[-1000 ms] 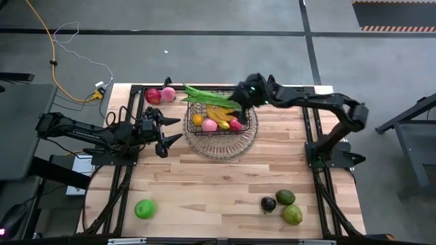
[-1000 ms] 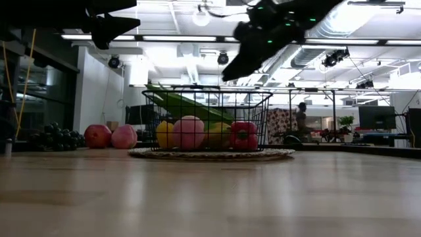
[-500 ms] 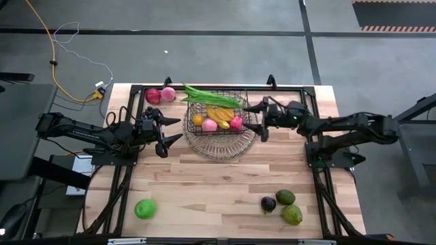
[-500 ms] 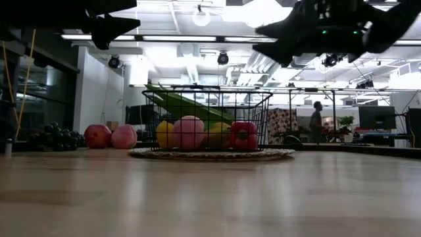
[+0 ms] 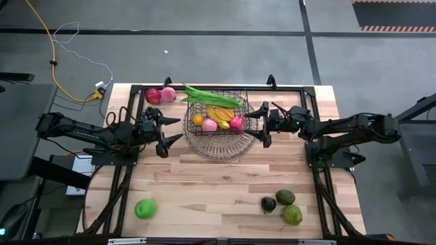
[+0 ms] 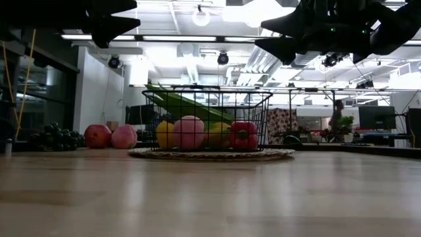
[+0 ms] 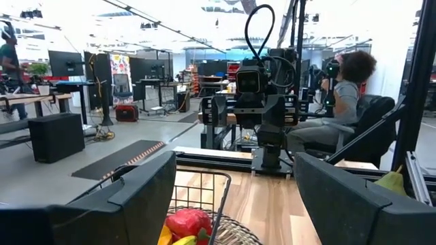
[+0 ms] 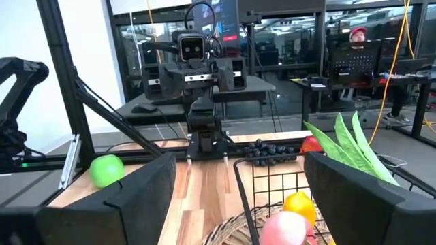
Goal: Build produce basket
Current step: Put the apple into the wire basket
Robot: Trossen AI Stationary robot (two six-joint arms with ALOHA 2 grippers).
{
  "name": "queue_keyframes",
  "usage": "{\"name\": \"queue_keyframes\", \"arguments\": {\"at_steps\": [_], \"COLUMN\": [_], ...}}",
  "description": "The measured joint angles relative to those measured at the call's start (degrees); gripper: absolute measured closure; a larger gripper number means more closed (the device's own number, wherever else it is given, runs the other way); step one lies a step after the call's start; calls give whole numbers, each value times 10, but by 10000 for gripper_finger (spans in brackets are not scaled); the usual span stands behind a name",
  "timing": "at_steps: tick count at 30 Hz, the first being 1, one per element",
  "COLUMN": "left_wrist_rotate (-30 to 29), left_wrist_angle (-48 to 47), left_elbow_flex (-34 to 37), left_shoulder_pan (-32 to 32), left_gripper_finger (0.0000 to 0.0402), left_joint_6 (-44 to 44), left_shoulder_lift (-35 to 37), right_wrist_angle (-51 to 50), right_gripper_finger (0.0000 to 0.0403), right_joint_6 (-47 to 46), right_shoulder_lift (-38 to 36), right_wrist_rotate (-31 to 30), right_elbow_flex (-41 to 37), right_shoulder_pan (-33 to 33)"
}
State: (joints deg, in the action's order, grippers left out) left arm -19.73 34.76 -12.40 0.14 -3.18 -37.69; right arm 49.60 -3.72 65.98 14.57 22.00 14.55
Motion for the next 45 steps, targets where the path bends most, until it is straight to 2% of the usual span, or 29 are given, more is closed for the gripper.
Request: {"name": "queue_keyframes", "arguments": {"at_steps": [17, 25, 31, 35, 39, 42, 45], "left_wrist_rotate": [7, 2, -5, -5, 39, 85, 111], "left_wrist_angle": [1, -13, -108, -127, -147, -246, -413], "left_elbow_flex": [0, 0, -45, -67, -103, -156, -228], "left_shoulder_pan": [0, -2, -2, -2, -6, -26, -61], "left_gripper_finger": [115, 81, 53, 45, 45, 47, 47], "left_joint_6": [15, 36, 62, 71, 87, 103, 144], "left_shoulder_lift": [0, -4, -22, -65, -117, -149, -174], "right_wrist_angle": [-1, -1, -2, -2, -3, -6, -9], "right_gripper_finger": [89, 89, 89, 89, 89, 89, 89], "right_joint_6": [-3, -3, -3, -3, -4, -5, -4], "right_shoulder_lift": [0, 0, 0, 0, 0, 1, 1], "right_wrist_rotate": [-1, -1, -1, -1, -1, -1, -1], "right_elbow_flex": [0, 0, 0, 0, 0, 0, 0], "right_shoulder_pan": [0, 0, 0, 0, 0, 0, 0]}}
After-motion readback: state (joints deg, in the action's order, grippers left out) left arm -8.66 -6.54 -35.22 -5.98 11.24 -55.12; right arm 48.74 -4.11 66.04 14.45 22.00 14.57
